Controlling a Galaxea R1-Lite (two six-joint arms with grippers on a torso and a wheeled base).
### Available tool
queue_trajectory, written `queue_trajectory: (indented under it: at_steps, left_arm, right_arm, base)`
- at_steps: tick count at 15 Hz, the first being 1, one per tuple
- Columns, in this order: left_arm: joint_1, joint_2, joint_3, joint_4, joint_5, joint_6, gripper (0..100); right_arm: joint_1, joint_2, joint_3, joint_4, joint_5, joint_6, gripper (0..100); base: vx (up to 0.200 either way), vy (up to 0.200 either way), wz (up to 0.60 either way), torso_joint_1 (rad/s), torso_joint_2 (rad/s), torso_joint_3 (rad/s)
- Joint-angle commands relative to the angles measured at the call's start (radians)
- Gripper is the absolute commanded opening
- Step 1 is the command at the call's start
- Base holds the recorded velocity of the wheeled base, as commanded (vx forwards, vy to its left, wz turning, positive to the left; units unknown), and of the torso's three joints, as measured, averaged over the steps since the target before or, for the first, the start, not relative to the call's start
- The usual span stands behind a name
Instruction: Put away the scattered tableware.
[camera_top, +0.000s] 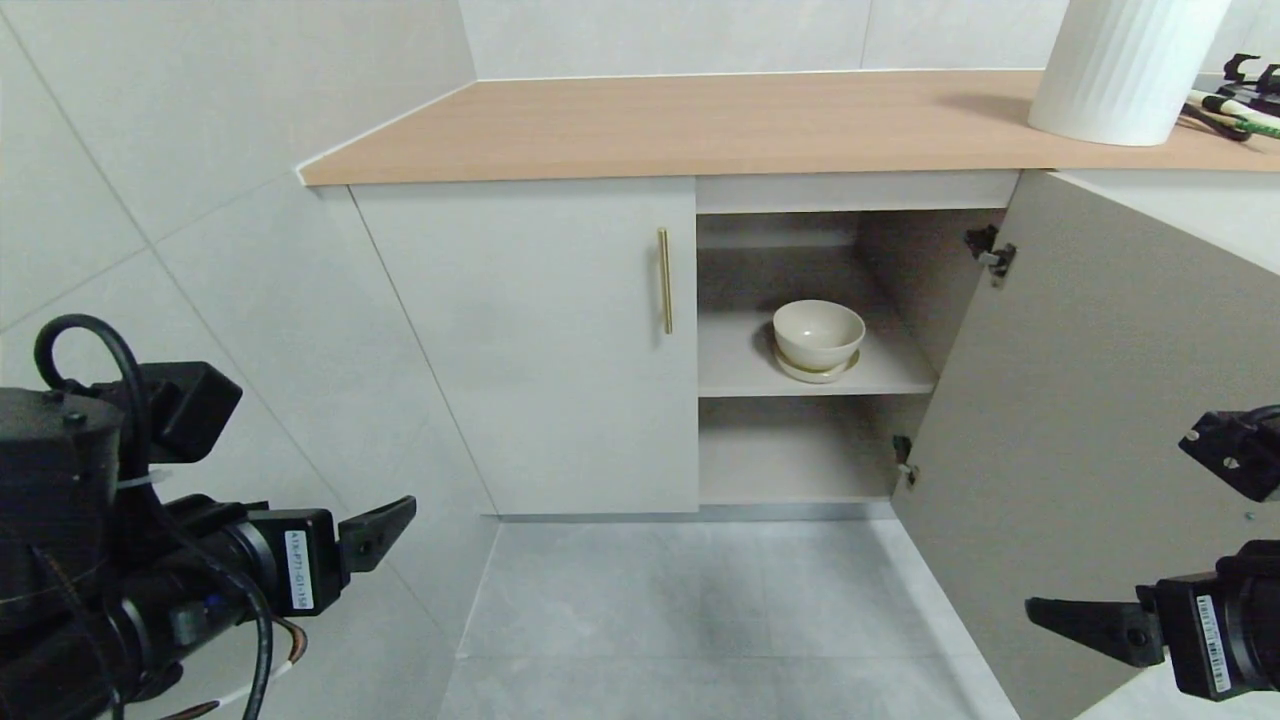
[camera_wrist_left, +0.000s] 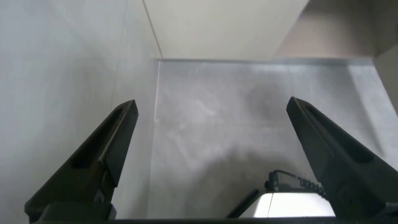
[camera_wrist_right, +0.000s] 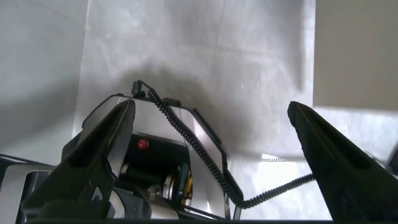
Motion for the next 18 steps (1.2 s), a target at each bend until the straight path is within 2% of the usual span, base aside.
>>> queue_trajectory:
  at_steps: [1,16,18]
  left_arm:
    - [0.0,0.002,0.002,0.0,0.0,-0.001,100]
    - [0.0,0.002,0.013,0.0,-0.001,0.002,100]
    - [0.0,0.005,0.014,0.0,-0.001,0.002,100]
  right_arm:
    - [0.0,0.005,0.0,0.0,0.0,0.0,100]
    - [-0.001,-0.021,0.011,0.005,0.003,0.001,100]
    - [-0.004,-0.024,0.011,0.022,-0.003,0.0,100]
  base:
    - [-0.2,0.0,0.0,0.002,0.0,0.002]
    - [0.0,0.0,0.0,0.0,0.0,0.0]
    - [0.0,-0.2,0.0,-0.002,0.0,0.002]
